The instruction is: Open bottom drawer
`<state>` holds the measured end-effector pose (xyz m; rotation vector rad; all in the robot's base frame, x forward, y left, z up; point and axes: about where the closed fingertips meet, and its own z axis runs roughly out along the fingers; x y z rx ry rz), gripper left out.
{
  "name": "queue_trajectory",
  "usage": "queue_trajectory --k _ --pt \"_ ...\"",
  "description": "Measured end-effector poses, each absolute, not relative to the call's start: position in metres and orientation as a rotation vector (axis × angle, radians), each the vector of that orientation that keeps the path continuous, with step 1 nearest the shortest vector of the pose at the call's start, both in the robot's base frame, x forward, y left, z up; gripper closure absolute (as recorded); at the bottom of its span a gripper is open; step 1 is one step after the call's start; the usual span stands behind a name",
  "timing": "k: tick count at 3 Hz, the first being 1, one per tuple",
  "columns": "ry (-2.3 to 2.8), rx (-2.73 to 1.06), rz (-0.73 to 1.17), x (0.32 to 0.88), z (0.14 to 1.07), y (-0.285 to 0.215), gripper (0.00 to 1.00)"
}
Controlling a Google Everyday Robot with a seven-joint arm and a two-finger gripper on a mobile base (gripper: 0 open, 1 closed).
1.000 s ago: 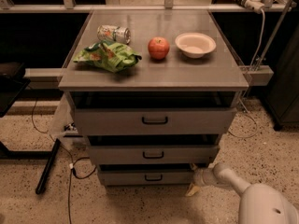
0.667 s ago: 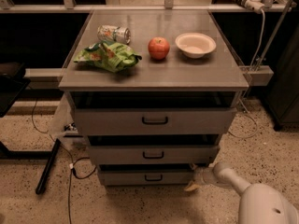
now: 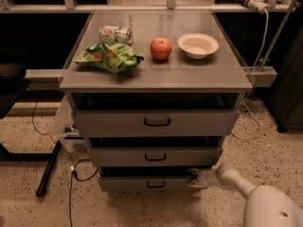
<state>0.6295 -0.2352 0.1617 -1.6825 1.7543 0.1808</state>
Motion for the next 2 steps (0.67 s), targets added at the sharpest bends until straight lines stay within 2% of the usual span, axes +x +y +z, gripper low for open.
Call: queue_trajectory --k 1,2 --pt "1.754 -1.683 0.181 0.6295 0.1690 -0.2352 0.88" --pt "1.733 -1.676 0.146 0.6316 0.1781 -0.2392 1.00"
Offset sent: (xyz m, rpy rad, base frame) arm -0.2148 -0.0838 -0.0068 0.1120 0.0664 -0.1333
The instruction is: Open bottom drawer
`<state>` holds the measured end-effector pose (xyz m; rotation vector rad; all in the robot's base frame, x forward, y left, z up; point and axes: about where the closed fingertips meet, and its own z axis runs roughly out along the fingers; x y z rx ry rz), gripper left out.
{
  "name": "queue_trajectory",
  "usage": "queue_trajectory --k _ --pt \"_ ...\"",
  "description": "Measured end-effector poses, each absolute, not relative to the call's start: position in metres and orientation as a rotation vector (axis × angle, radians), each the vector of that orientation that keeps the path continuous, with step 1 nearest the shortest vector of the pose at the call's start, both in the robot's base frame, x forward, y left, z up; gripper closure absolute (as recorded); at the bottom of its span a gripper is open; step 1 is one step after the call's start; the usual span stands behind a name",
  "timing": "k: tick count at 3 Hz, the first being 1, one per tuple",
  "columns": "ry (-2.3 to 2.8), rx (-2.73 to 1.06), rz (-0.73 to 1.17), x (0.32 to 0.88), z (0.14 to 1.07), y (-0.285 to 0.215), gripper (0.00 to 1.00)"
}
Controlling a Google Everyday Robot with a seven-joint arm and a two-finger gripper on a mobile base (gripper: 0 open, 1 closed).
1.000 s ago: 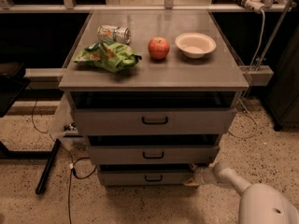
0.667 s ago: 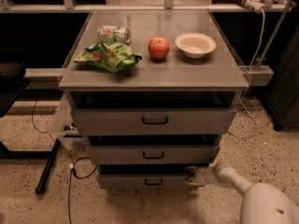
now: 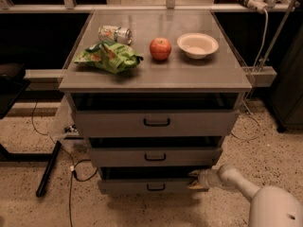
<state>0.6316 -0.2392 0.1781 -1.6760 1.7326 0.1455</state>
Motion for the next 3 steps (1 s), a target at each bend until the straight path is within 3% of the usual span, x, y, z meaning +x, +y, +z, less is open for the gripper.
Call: queue_trajectory --k 1,3 --pt "1.733 -1.676 0.146 0.632 0.178 -0.239 0.81" --pt "1.751 -1.656 0.187 0.617 0.169 -0.251 0.35"
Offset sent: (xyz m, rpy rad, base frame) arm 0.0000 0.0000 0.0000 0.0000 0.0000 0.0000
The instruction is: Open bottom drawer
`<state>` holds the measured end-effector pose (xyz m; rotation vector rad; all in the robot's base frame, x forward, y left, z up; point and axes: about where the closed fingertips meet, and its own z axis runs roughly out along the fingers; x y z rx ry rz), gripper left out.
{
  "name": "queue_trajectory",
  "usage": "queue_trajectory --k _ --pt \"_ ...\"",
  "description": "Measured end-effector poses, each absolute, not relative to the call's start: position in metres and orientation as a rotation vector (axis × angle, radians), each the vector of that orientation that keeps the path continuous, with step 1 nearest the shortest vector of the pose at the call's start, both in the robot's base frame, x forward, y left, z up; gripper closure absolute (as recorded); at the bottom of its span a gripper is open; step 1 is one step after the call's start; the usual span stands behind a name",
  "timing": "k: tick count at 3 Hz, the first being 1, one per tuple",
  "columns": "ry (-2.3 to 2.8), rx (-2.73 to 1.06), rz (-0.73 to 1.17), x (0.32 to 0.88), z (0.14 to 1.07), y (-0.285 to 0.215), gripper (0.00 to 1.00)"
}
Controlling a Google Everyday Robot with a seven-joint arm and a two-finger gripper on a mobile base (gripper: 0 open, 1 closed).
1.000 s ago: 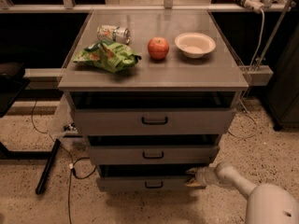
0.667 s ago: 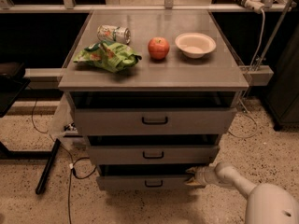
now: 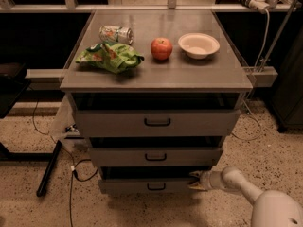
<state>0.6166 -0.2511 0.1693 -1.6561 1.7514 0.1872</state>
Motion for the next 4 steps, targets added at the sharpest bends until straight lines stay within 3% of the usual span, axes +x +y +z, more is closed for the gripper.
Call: queue_trajectory --k 1,2,3,4 --pt "1.746 -1.654 0.225 0.598 0.167 -0.253 0.38" --pt "1.744 -1.654 0.226 0.597 0.168 -0.253 0.61" --pt "1.741 -1.640 0.248 0.563 0.169 -0.265 0.84" --pt "1.741 -1.640 0.248 0.563 0.175 -0.264 1.00"
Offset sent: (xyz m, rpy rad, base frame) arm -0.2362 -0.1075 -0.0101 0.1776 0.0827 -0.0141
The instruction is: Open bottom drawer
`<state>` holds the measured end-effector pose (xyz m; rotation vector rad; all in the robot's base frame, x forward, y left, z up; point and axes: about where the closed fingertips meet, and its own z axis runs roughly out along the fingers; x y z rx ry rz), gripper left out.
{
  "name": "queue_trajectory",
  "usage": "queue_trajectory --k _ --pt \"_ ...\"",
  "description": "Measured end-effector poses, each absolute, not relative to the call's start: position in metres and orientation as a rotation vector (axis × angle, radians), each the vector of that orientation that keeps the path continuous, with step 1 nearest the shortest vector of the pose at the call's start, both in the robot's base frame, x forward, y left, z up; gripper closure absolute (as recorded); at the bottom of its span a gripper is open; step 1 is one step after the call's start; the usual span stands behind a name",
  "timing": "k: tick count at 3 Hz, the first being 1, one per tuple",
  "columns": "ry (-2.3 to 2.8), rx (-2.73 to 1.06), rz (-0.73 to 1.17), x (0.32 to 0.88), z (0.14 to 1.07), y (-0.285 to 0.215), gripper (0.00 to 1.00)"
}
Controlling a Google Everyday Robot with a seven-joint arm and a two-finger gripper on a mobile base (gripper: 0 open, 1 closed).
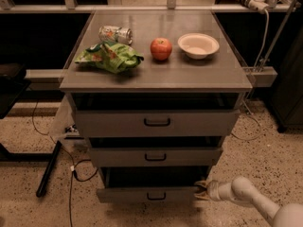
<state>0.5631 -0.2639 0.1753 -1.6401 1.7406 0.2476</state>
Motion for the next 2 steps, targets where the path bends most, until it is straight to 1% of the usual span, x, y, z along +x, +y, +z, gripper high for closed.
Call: queue_trajectory --k 1,2 --pt "1.742 -1.640 0.264 0.5428 0.1755 -0.2672 1.00" --pt "1.742 -1.640 0.264 0.5428 0.1755 -0.2671 0.82"
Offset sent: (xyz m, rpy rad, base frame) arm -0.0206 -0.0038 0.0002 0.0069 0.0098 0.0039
